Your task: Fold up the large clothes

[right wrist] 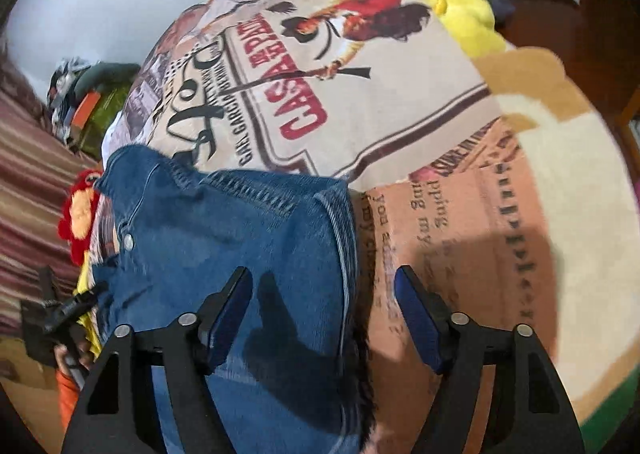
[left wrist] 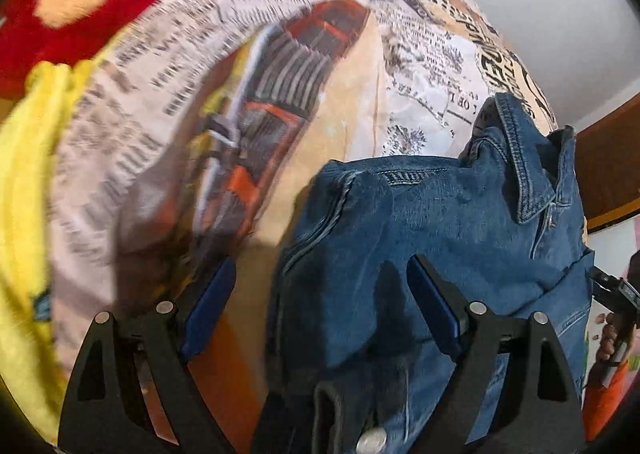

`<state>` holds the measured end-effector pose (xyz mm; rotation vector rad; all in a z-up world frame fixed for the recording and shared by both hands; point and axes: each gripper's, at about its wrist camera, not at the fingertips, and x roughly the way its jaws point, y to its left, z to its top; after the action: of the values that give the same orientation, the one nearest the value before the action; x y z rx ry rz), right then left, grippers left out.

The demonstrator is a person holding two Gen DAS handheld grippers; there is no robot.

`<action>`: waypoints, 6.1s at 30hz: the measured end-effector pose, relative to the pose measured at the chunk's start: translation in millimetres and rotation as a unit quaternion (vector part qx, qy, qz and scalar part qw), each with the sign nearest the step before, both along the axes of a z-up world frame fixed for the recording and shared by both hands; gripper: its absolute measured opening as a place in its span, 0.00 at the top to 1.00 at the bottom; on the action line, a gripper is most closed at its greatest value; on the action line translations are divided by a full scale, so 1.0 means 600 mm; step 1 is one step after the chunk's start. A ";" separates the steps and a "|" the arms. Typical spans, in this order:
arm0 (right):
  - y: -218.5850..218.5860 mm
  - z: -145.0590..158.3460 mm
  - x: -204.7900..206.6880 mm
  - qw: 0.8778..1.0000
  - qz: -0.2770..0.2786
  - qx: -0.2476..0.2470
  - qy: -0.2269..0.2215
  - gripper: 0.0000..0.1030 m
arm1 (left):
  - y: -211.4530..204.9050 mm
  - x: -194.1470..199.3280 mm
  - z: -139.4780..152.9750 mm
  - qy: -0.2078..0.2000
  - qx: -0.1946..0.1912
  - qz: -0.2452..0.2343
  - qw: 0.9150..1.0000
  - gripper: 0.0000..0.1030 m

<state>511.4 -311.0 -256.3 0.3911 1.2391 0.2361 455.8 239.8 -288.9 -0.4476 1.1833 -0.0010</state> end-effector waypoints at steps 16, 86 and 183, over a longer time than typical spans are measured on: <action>0.092 0.072 0.057 0.987 0.053 -0.101 -0.112 0.90 | -0.059 0.046 0.067 -0.078 0.149 -0.020 0.986 0.89; 0.108 0.216 -0.346 0.969 0.112 -0.139 -0.172 0.19 | -0.041 -0.337 0.201 -0.121 0.130 -0.015 0.984 0.22; 0.200 0.169 -0.002 0.965 0.157 -0.120 -0.171 0.84 | -0.040 0.032 0.208 -0.123 0.214 -0.038 0.968 0.13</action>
<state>510.4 -190.8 -154.9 -0.0595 0.9675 0.4027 475.0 216.0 -164.3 -0.0188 0.9218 0.1270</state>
